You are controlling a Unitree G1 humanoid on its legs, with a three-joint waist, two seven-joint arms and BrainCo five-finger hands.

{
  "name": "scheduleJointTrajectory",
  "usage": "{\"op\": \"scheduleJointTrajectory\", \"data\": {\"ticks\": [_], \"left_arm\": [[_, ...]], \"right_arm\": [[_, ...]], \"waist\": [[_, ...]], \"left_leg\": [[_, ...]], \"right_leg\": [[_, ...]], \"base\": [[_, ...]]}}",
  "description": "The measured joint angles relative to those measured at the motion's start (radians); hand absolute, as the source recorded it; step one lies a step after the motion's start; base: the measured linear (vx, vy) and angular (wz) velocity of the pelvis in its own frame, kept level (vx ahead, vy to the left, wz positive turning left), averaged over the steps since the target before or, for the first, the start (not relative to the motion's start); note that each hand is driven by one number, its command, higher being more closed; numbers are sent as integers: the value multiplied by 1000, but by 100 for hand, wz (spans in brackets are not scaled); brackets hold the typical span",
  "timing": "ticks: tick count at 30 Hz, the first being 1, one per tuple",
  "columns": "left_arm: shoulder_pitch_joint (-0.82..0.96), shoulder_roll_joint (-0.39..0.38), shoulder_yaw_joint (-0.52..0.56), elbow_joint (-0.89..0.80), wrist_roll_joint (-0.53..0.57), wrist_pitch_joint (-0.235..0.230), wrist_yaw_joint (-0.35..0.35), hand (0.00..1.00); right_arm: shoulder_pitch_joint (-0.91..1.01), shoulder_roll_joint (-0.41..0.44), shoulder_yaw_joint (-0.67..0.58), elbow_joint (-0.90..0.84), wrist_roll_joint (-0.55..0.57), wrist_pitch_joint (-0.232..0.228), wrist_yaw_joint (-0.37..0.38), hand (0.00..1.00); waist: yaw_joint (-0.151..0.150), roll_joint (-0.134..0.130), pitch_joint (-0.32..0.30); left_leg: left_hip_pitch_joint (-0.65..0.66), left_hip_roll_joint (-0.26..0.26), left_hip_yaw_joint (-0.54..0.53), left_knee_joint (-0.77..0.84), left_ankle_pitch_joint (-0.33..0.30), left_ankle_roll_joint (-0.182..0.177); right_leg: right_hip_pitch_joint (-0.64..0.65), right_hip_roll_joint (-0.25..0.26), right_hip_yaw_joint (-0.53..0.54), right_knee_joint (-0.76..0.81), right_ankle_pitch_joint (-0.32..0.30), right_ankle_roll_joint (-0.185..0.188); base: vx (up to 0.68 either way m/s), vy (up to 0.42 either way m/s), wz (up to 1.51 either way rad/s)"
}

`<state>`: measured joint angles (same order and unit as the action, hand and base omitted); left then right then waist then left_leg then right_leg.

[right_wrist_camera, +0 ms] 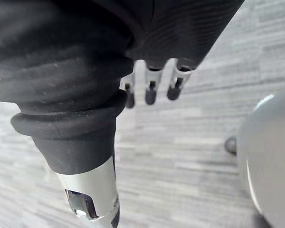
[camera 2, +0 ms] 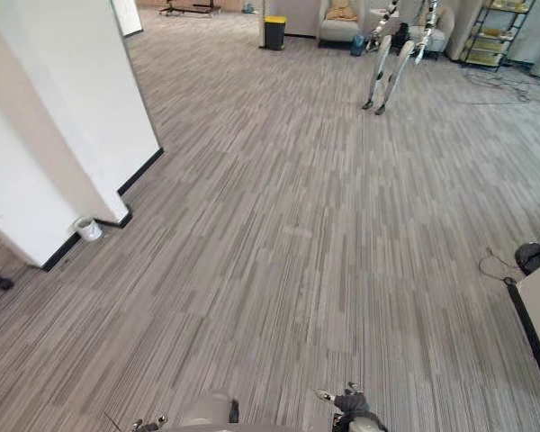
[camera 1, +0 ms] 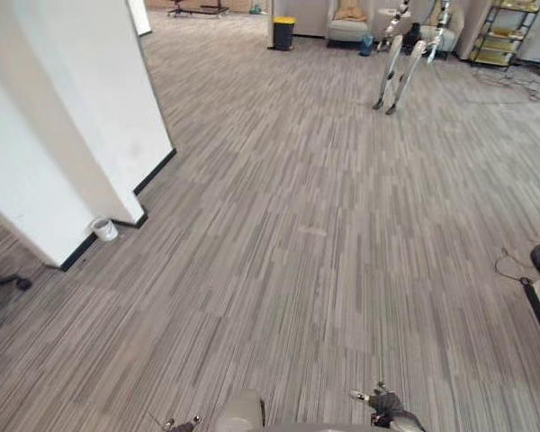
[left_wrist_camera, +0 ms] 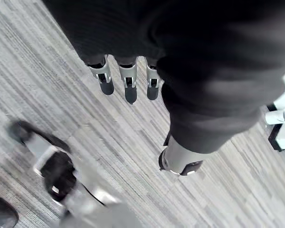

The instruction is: Organize washtable

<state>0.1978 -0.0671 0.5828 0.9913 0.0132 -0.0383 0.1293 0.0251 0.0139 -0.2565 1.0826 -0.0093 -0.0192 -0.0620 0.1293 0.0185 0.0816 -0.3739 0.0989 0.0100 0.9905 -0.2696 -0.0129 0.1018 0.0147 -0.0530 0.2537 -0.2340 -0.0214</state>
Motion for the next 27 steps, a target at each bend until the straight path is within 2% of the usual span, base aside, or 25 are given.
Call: {"op": "scheduleJointTrajectory", "data": {"ticks": [2,3,4,5,6,8,9,10,11,12,13,14,15,17,19,20,21,22,23,24,25,26,27], "left_arm": [[53,-12,0,2,-2,0,0,0],[68,-15,0,7,-3,1,1,0],[75,-13,9,19,-5,3,1,0],[78,4,19,20,-5,0,2,0],[71,14,21,20,-5,-4,3,0],[45,21,35,19,-1,-9,4,0],[35,24,36,22,1,-7,4,0],[33,29,35,22,1,-7,2,0],[14,38,33,25,0,-7,2,0],[12,40,17,21,0,-7,3,0],[10,39,12,18,0,-7,3,0],[-5,39,8,11,0,-7,3,0],[-25,39,7,9,0,-2,3,0],[-55,32,5,-1,0,-3,3,0],[-69,31,4,-1,3,-3,4,0],[-73,29,4,0,3,-3,3,0],[-73,26,7,3,3,-4,4,0],[-72,24,16,6,4,-4,4,0],[-66,20,35,13,5,-4,5,0],[-64,17,46,18,6,-4,6,0],[-63,12,50,21,7,-3,6,0],[-70,14,44,31,10,-3,5,0],[-76,10,42,40,17,-2,5,0]], "right_arm": [[-5,25,1,-2,0,-3,1,0],[-1,30,1,-3,0,-3,1,0],[11,37,-1,-4,0,-5,0,0],[19,52,-19,-1,0,-5,0,0],[18,61,-25,-1,0,-7,3,0],[21,64,-84,-3,0,-6,8,0],[32,66,-135,-10,2,-4,8,0],[33,64,-157,-11,1,-5,9,0],[38,55,-189,-24,3,-8,10,0],[45,49,-198,-29,3,-12,14,0],[48,44,-199,-29,3,-14,17,0],[49,36,-198,-32,1,-14,22,0],[60,36,-198,-50,0,-14,22,0],[95,37,-203,-78,14,-15,24,0],[100,48,-210,-111,20,-17,20,0],[100,47,-202,-117,22,-18,19,0],[98,44,-191,-117,31,-18,18,0],[96,42,-189,-116,39,-19,18,0],[93,39,-185,-111,41,-18,18,0],[92,36,-178,-110,43,-18,18,0],[90,29,-163,-111,44,-18,18,0],[89,23,-132,-109,46,-17,15,0],[85,14,-122,-107,46,-16,17,0]], "waist": [[9,1,3],[16,-1,3],[26,-14,-7],[25,-40,-18],[24,-71,-31],[33,-81,-29],[25,-85,-25],[21,-87,-18],[14,-85,3],[9,-76,8],[6,-76,9],[-3,-73,7],[-11,-72,7],[-18,-72,7],[-39,-73,9],[-47,-69,10],[-52,-66,10],[-56,-65,11],[-57,-62,10],[-58,-60,9],[-61,-54,9],[-63,-47,4],[-59,-32,2]], "left_leg": [[-73,-14,-57,-351,21,-21],[-80,-8,-81,-456,71,-52],[-82,-14,-55,-451,151,-63],[-95,-50,-16,-406,146,-20],[-103,-58,4,-383,116,-11],[-85,-91,34,-321,36,48],[-30,-124,50,-323,-4,76],[8,-142,58,-331,-19,96],[117,-174,69,-354,-53,121],[181,-190,66,-376,-63,128],[221,-196,65,-396,-66,132],[301,-198,45,-451,-72,141],[364,-196,15,-513,-76,148],[426,-188,-26,-564,-81,139],[485,-180,-67,-599,-99,126],[522,-170,-91,-610,-123,122],[550,-157,-115,-610,-155,116],[566,-148,-124,-614,-169,115],[614,-129,-135,-646,-187,101],[638,-117,-142,-668,-195,90],[687,-87,-155,-702,-207,68],[698,-61,-187,-682,-213,52],[697,-46,-199,-658,-210,46]], "right_leg": [[56,-45,59,-5,-93,47],[77,-67,82,-4,-126,71],[100,-97,97,-9,-151,80],[107,-138,107,-10,-149,82],[102,-156,110,5,-136,91],[66,-195,119,138,-70,116],[10,-218,146,318,-6,139],[-28,-227,162,438,50,138],[-117,-233,174,759,162,164],[-163,-239,139,893,175,167],[-188,-239,112,953,173,159],[-248,-217,50,1014,158,138],[-318,-179,0,1015,118,106],[-415,-136,-64,933,66,102],[-462,-129,-130,768,44,86],[-478,-125,-155,625,44,78],[-490,-121,-165,468,50,73],[-491,-120,-167,394,54,66],[-490,-113,-166,271,77,33],[-490,-104,-170,227,91,20],[-488,-97,-185,196,137,-8],[-490,-96,-208,228,231,-16],[-496,-86,-215,272,206,-9]], "base": [[641,328,-101],[618,380,-88],[777,460,-59],[666,356,-34],[786,400,-22],[567,328,-18],[478,319,-4],[652,394,17],[513,280,25],[582,285,30],[351,158,24],[490,167,29],[379,96,30],[436,33,52],[443,-19,65],[435,-41,63],[448,-50,60],[497,-83,49],[442,-96,31],[610,-161,34],[676,-200,41],[699,-220,34],[883,-308,14]]}}
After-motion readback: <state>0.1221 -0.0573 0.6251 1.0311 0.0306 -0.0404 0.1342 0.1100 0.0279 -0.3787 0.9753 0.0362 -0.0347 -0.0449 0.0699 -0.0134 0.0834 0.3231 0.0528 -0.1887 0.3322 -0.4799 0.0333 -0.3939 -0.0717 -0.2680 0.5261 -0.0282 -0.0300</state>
